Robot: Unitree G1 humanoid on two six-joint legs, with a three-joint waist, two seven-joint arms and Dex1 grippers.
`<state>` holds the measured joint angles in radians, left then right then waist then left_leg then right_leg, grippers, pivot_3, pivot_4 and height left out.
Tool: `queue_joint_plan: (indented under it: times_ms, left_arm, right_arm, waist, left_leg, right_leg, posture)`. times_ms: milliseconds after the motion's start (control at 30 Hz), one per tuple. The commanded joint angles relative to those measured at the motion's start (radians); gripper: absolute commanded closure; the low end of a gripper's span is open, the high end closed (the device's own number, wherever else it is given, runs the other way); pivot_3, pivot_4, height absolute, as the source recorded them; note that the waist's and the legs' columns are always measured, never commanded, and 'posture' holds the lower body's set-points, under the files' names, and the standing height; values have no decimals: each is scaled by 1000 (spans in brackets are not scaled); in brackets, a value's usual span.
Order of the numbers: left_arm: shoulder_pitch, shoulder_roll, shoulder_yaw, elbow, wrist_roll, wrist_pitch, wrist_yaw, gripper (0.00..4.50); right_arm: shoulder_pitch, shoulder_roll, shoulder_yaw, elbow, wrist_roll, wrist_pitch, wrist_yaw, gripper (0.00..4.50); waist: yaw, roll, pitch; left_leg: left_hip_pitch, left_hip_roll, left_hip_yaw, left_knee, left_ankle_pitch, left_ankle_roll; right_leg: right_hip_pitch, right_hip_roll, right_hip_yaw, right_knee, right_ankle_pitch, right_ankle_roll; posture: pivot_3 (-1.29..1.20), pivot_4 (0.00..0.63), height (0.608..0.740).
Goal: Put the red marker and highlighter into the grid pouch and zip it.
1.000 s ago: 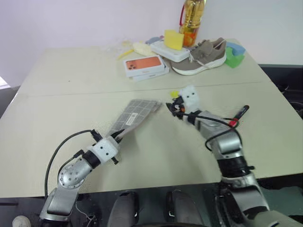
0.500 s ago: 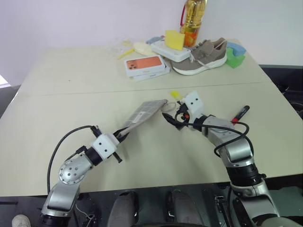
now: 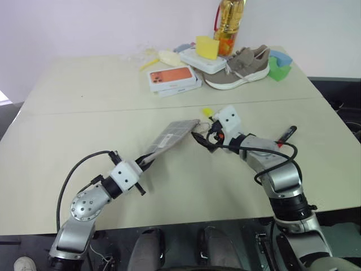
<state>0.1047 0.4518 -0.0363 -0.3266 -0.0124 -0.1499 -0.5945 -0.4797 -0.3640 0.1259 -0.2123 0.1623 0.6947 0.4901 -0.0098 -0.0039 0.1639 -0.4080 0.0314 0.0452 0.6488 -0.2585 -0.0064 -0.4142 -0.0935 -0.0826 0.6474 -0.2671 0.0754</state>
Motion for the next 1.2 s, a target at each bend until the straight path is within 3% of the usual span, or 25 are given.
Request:
queue_joint_plan:
  times_ms: [33,100,167,333,400,767,1200]
  left_arm:
    - [-9,5,-8,-14,-11,-30,-3,4500]
    - [-10,5,-9,-11,-11,-33,-3,4500]
    - [-11,6,-10,-11,-11,-36,-2,4500]
    - [-4,7,-10,-13,-12,-41,-1,4500]
    - [-1,6,-9,-13,-13,-44,0,4500]
    - [-50,-19,-30,24,4,-23,24,4500]
    - [-190,-97,-106,139,57,-22,69,4500]
  right_arm:
    - [-29,6,-10,-14,4,-5,-5,11]
    - [-32,6,-7,0,1,-8,-6,11]
    - [-33,7,-8,11,3,-6,-4,831]
    - [-30,3,-3,13,0,-7,-2,3575]
    - [-26,-3,4,4,-2,-16,6,4441]
    - [-21,-70,133,-95,-64,-44,76,4441]
    - [-68,-59,301,-241,-124,-1,144,4441]
  waist:
    - [0,0,0]
    - [0,0,0]
    - [0,0,0]
    - [0,0,0]
    - [0,0,0]
    - [0,0,0]
    - [1,0,0]
  left_leg:
    - [0,0,0,0,0,0]
    - [0,0,0,0,0,0]
    - [0,0,0,0,0,0]
    - [0,0,0,0,0,0]
    - [0,0,0,0,0,0]
    - [0,0,0,0,0,0]
    - [0,0,-1,1,0,0]
  right_leg:
    - [0,0,0,0,0,0]
    - [0,0,0,0,0,0]
    - [0,0,0,0,0,0]
    - [0,0,0,0,0,0]
    - [0,0,0,0,0,0]
    - [0,0,0,0,0,0]
    - [1,0,0,0,0,0]
  posture:
    - [0,150,740]
    - [0,150,740]
    - [0,150,740]
    - [0,150,740]
    - [0,150,740]
    - [0,150,740]
    - [0,150,740]
